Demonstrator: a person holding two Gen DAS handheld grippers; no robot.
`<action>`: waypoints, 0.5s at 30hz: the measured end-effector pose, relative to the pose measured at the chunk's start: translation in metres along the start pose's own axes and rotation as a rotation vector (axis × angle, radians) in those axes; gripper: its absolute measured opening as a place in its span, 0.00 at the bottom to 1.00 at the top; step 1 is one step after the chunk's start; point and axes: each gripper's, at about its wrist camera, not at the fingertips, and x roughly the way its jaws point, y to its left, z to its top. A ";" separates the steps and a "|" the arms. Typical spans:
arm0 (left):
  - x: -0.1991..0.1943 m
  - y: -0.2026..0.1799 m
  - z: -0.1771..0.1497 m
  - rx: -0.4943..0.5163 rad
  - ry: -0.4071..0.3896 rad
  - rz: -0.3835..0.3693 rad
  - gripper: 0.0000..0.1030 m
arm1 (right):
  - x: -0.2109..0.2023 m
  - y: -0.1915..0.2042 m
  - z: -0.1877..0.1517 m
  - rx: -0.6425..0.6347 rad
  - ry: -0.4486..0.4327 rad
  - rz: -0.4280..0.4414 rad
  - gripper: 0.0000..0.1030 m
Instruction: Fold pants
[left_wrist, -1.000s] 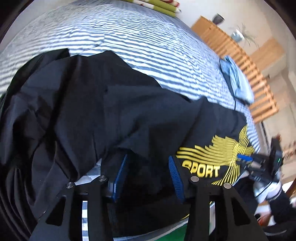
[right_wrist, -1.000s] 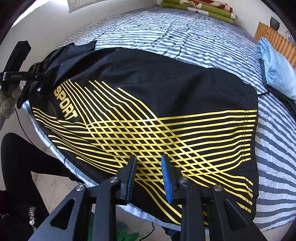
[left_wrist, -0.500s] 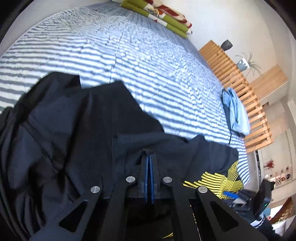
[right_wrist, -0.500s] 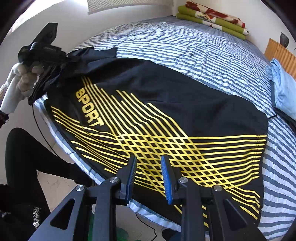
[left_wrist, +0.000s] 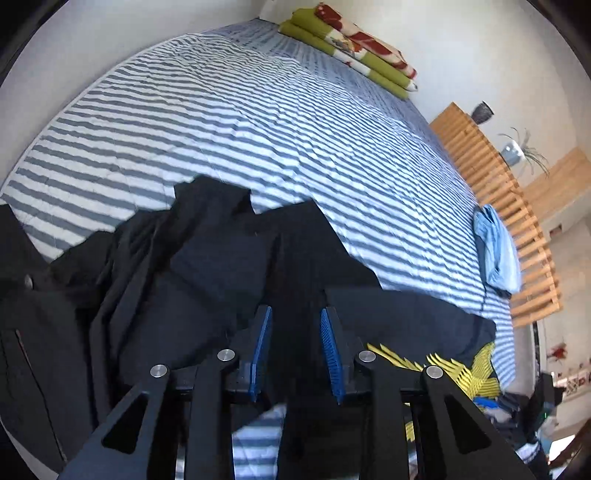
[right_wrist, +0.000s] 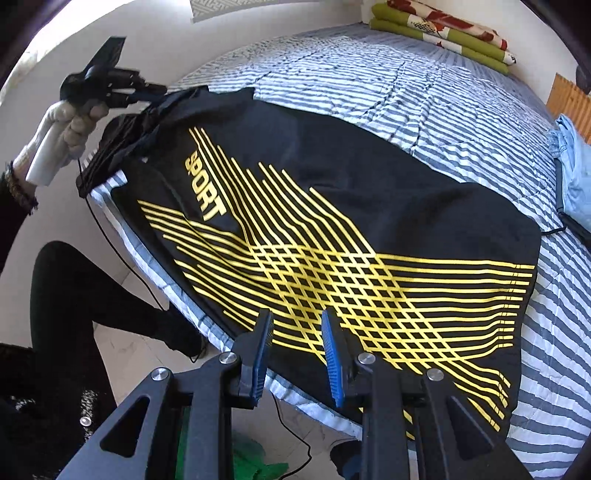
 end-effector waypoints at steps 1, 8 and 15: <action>-0.002 -0.002 -0.012 0.018 0.026 -0.002 0.31 | -0.002 -0.001 0.002 0.004 -0.013 0.003 0.24; 0.023 -0.003 -0.069 0.000 0.171 -0.068 0.35 | 0.007 0.002 0.013 0.035 -0.023 0.001 0.24; 0.024 -0.010 -0.112 0.155 0.292 0.087 0.10 | 0.024 0.004 -0.009 -0.016 0.074 -0.053 0.24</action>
